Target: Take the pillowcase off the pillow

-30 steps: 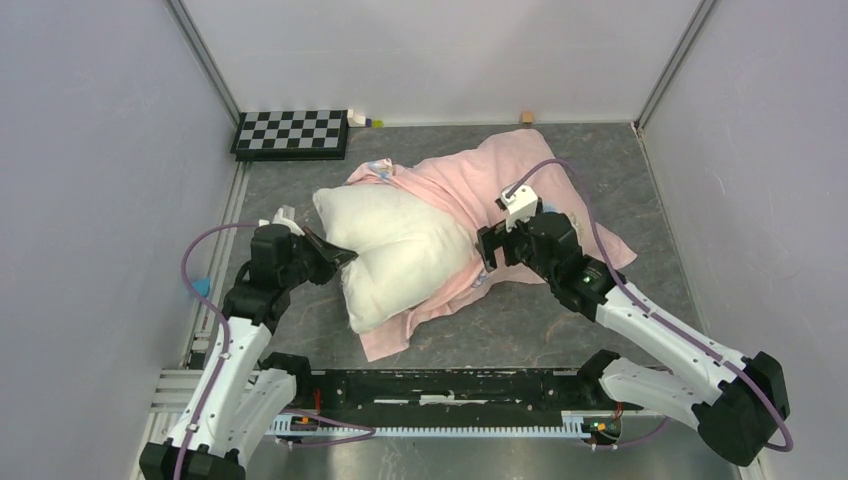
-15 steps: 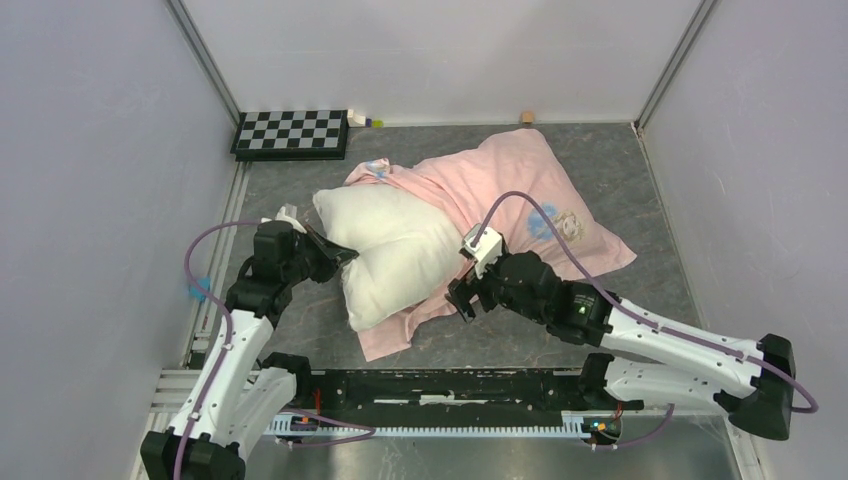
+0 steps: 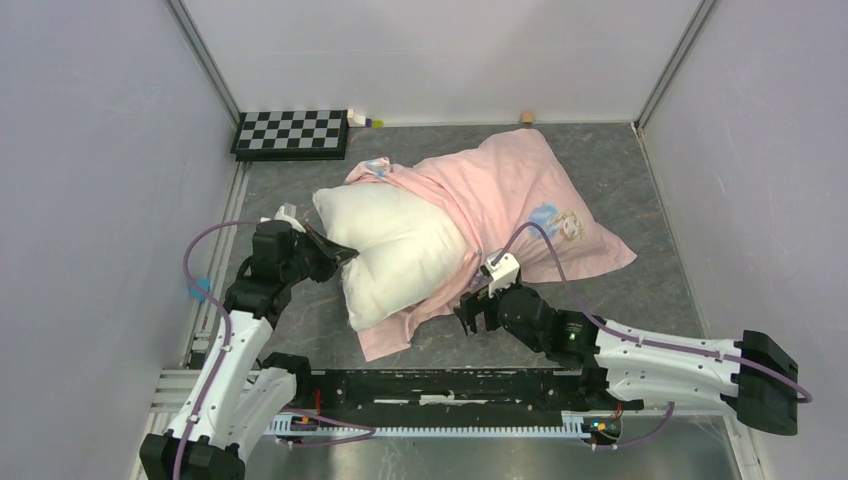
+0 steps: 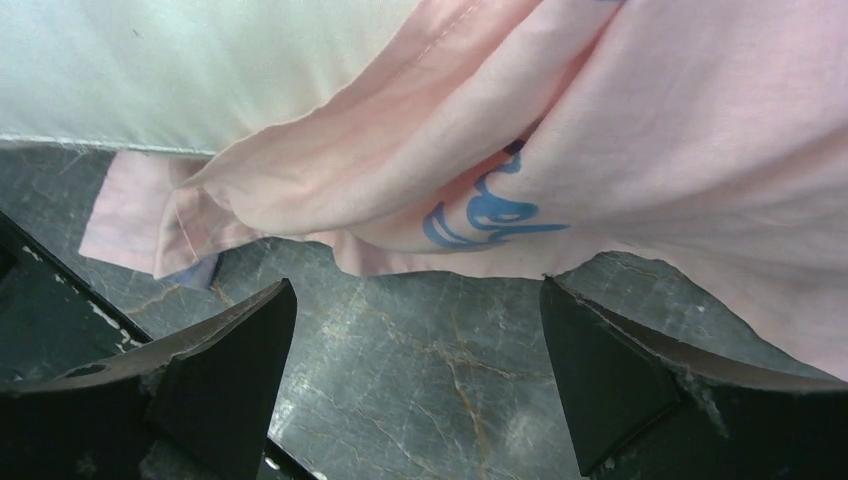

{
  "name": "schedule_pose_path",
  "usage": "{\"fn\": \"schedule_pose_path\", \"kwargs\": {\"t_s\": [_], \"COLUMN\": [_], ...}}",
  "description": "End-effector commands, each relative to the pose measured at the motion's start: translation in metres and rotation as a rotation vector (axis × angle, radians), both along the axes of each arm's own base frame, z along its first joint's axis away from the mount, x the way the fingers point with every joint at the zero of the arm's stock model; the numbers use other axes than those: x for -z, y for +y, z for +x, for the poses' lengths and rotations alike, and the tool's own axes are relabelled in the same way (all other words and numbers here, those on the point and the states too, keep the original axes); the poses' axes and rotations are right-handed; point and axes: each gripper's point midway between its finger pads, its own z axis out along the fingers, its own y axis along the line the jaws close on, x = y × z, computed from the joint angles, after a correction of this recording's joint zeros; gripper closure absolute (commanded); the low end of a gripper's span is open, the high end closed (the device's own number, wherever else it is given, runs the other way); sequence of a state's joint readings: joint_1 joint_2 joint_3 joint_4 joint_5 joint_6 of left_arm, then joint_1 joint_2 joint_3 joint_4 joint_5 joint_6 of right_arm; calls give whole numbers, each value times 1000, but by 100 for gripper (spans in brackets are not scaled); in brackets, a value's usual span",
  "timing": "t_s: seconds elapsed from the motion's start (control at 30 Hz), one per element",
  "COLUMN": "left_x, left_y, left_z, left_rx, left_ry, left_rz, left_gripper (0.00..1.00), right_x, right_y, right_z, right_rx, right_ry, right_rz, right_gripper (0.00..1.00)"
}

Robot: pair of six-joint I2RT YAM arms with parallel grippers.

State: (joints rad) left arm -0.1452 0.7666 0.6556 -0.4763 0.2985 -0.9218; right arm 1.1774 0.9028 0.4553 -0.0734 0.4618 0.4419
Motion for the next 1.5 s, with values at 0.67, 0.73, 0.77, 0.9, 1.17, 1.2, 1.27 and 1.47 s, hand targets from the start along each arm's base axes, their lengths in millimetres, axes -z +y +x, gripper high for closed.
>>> {"fn": "schedule_pose_path", "kwargs": {"t_s": [0.67, 0.73, 0.77, 0.9, 1.17, 1.2, 1.27, 1.47], "left_x": [-61, -65, -69, -102, -149, -148, -144, -136], "left_y": [-7, -4, -1, 24, 62, 62, 60, 36], "left_z": [10, 11, 12, 19, 25, 25, 27, 24], "left_rx": [11, 9, 6, -45, -192, -194, -190, -101], "left_ry": [-159, -167, -176, -221, -275, -271, -263, -302], "left_rz": [-76, -51, -25, 147, 287, 284, 272, 155], "left_gripper": [98, 98, 98, 98, 98, 98, 98, 98], "right_x": [-24, -22, -18, 7, 31, 32, 34, 25], "right_y": [27, 9, -2, -57, -174, -179, -189, -171], "right_z": [49, 58, 62, 82, 105, 107, 110, 115], "right_rx": [257, 313, 344, 474, 745, 750, 762, 618], "right_ry": [-126, -144, -145, -110, -93, -82, -57, -60], "right_rz": [279, 235, 201, 91, -8, -8, 2, 60], "right_gripper": [99, 100, 100, 100, 100, 100, 100, 100]}}
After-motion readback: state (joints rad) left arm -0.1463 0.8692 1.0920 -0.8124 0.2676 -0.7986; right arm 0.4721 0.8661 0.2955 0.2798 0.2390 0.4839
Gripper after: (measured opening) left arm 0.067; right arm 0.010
